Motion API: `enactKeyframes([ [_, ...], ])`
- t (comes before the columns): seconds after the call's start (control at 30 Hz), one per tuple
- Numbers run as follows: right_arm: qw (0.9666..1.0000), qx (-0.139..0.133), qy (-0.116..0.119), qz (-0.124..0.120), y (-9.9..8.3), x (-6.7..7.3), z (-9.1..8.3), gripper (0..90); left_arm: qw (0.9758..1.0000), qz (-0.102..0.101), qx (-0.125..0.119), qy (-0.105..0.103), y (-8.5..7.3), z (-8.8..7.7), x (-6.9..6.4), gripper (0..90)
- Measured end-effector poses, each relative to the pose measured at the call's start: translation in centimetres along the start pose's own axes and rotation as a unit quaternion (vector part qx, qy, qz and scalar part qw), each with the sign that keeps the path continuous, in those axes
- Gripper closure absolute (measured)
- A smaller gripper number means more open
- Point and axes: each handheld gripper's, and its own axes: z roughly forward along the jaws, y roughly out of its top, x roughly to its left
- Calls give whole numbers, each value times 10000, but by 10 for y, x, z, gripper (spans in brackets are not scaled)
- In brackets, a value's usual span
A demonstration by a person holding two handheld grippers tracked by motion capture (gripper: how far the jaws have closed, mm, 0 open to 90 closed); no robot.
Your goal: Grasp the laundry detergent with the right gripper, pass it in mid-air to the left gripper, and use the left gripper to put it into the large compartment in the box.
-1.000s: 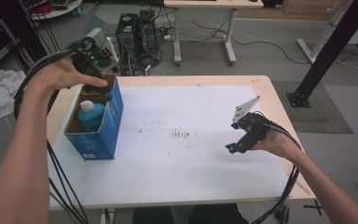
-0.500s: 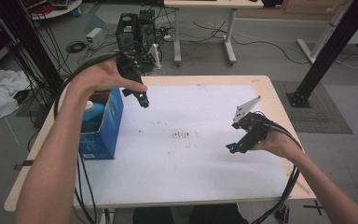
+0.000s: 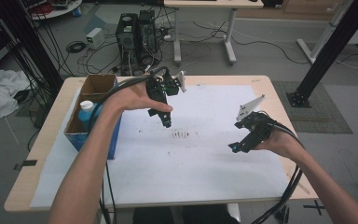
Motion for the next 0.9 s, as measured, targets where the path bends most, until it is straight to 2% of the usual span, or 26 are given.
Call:
enactKeyframes([
  [0.17,10000,-3,-28,45,-2,-2,-1,129,9999,-24,-9,-121,-1,16,-3,215],
  [0.33,10000,-40,-47,61,-2,-3,-3,129,9999,-35,17,-102,0,23,-6,215],
  [0.47,9999,-62,-68,74,-3,-4,-3,129,9999,-13,138,-53,1,29,-10,215],
  [0.63,9999,-50,-58,76,-5,-6,-2,129,9999,-53,113,-55,1,31,-10,215],
  [0.9,9999,-45,-107,126,-7,-5,-5,129,9999,5,149,-67,1,31,-11,215],
])
